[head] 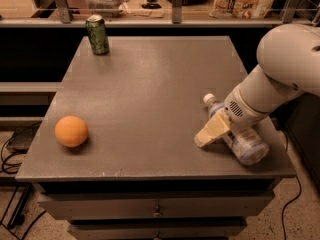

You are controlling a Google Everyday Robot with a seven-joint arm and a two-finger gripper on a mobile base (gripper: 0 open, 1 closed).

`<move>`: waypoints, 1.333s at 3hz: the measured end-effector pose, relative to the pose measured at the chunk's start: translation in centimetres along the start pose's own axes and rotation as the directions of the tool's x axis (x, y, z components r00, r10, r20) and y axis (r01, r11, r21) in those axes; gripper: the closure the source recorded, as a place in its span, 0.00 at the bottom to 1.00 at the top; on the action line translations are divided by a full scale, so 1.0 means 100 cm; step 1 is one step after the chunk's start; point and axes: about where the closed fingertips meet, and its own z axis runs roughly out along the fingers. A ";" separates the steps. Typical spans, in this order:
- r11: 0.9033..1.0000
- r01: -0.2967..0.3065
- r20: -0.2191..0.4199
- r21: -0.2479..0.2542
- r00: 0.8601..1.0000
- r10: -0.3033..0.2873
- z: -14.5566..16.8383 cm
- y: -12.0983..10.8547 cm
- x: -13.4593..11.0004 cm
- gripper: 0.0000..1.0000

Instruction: Move blue plastic bottle near orange

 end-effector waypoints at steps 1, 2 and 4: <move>1.000 -0.001 -0.001 0.001 1.000 0.001 -0.005 0.000 -0.001 0.41; 1.000 -0.001 0.000 0.001 1.000 0.001 -0.014 0.001 -0.004 0.65; 1.000 -0.001 0.000 0.001 1.000 0.001 -0.024 0.002 -0.008 1.00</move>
Offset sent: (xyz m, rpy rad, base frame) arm 0.0097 -0.0014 0.0954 -0.0828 -0.2269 0.0054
